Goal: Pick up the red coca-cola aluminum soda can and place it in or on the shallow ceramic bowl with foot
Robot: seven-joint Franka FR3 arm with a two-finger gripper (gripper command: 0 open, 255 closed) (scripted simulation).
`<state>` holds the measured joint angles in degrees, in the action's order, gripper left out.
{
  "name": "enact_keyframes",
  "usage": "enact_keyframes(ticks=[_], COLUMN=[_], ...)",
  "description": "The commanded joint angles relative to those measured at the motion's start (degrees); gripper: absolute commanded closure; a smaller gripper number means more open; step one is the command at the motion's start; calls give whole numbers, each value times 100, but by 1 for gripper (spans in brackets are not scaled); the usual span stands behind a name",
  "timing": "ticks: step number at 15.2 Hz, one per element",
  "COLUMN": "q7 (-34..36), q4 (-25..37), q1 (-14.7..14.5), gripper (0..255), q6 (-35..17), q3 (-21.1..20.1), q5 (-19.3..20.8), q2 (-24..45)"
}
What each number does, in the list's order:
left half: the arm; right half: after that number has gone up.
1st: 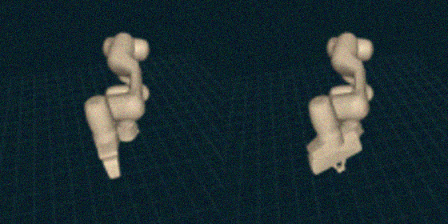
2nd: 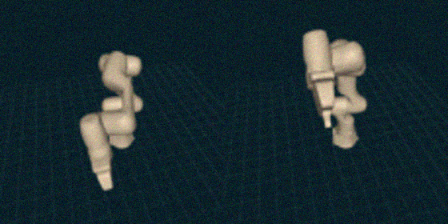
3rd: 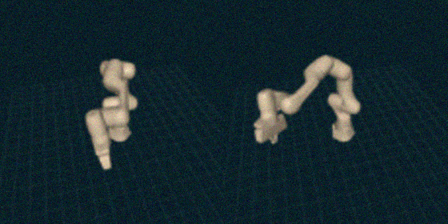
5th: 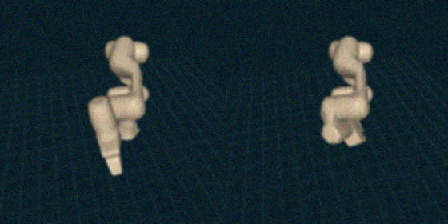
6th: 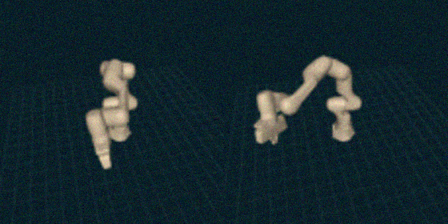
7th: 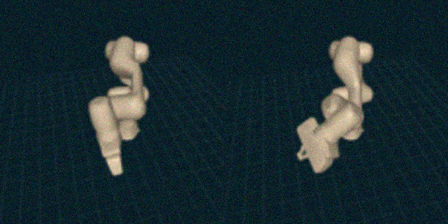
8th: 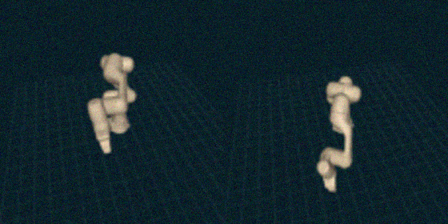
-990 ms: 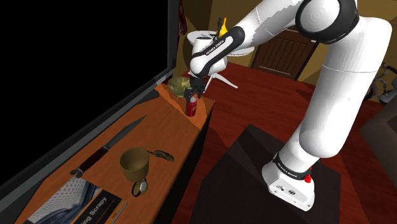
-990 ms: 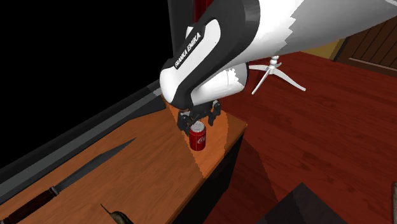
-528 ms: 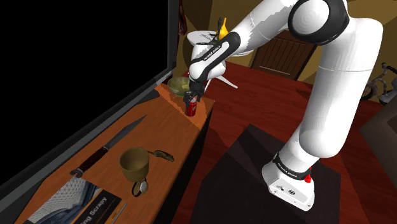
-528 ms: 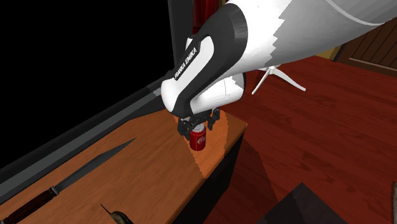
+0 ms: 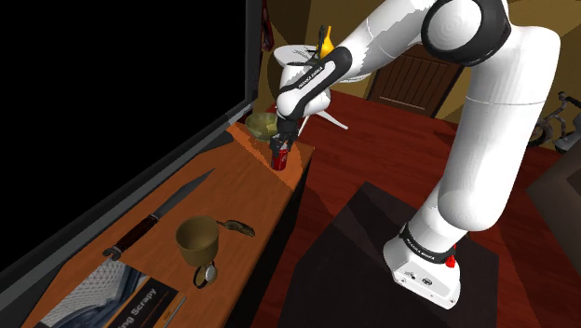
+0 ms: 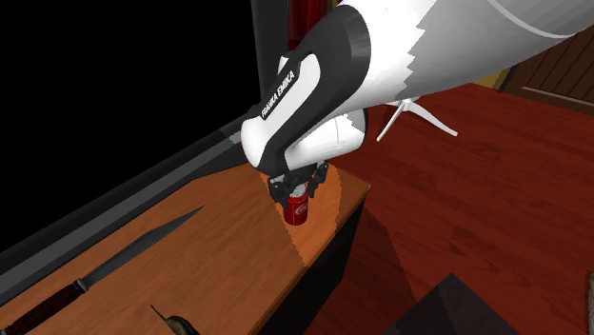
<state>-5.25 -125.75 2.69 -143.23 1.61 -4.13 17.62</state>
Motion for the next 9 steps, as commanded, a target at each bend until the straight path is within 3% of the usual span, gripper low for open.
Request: enact_keyframes(ticks=[1,9], q7=[-1,23], q4=[-4,13], q1=[0,-8], gripper=[255,255], q6=[1,199], q3=[-1,8], q5=[-1,21], q2=[4,-179])
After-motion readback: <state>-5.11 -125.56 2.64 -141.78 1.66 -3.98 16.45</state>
